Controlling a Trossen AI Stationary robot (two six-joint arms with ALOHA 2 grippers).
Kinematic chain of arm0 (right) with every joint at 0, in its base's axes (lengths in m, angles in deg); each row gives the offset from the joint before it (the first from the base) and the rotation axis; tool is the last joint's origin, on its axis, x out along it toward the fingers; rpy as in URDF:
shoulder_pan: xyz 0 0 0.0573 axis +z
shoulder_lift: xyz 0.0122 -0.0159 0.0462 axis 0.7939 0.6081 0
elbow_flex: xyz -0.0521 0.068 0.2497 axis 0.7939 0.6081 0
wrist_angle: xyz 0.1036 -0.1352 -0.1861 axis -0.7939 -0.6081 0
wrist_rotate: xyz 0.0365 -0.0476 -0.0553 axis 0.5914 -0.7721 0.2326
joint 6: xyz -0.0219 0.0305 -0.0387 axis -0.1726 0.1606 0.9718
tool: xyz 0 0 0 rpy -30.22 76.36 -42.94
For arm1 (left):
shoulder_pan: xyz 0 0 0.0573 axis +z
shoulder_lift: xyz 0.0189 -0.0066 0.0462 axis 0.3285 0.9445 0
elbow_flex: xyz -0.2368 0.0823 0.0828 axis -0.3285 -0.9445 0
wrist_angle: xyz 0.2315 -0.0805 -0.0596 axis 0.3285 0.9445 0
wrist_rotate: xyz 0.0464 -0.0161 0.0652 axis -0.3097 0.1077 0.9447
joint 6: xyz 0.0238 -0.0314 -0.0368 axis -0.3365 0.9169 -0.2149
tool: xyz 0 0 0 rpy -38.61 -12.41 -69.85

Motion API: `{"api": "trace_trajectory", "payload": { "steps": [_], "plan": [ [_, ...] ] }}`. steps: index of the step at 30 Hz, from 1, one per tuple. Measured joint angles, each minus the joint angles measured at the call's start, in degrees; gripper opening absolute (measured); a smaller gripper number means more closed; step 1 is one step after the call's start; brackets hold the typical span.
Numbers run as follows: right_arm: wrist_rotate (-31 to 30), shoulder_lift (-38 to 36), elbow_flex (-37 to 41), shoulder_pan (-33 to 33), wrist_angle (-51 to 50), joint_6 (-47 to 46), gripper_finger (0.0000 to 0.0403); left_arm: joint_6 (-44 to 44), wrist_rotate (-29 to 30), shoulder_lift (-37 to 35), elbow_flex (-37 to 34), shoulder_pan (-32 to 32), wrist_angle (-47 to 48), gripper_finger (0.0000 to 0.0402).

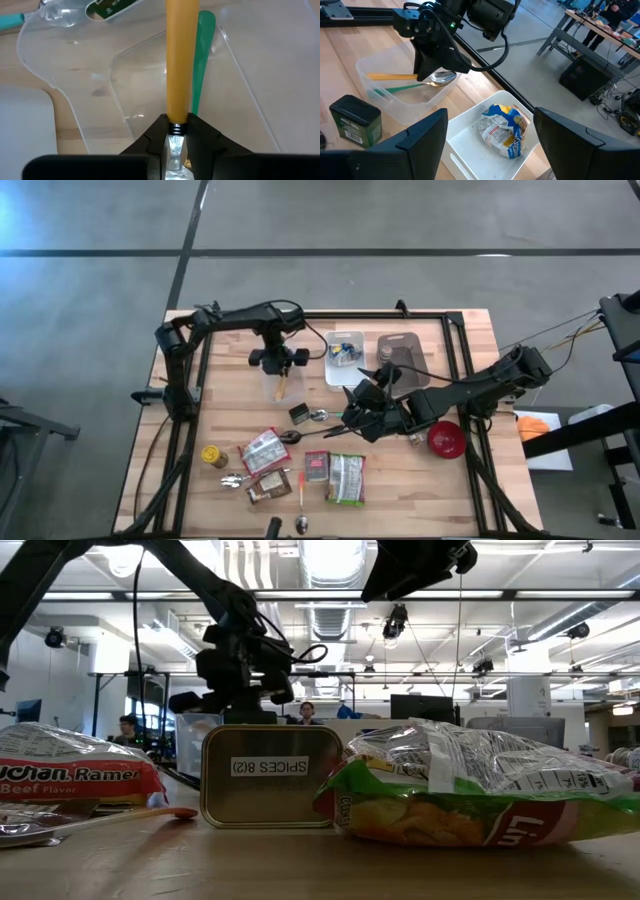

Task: Pick & Place Food Item
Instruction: Put the yellow spoon into the transparent bin

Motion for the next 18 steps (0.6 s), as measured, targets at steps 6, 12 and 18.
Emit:
{"api": "trace_trajectory", "payload": {
  "steps": [6,12,18],
  "plan": [
    [0.0,0.0,0.0,0.0,0.0,0.0,0.0293,2.3,0.0,0.0,0.0,-0.5,-0.1,0.0059],
    [0.0,0.0,0.0,0.0,0.0,0.0,0.0293,2.3,0.0,0.0,0.0,-0.6,-0.4,0.0059],
    [0.0,0.0,0.0,0.0,0.0,0.0,0.0293,2.5,0.1,0.0,0.0,-0.7,-0.5,0.0059]
  ]
}}
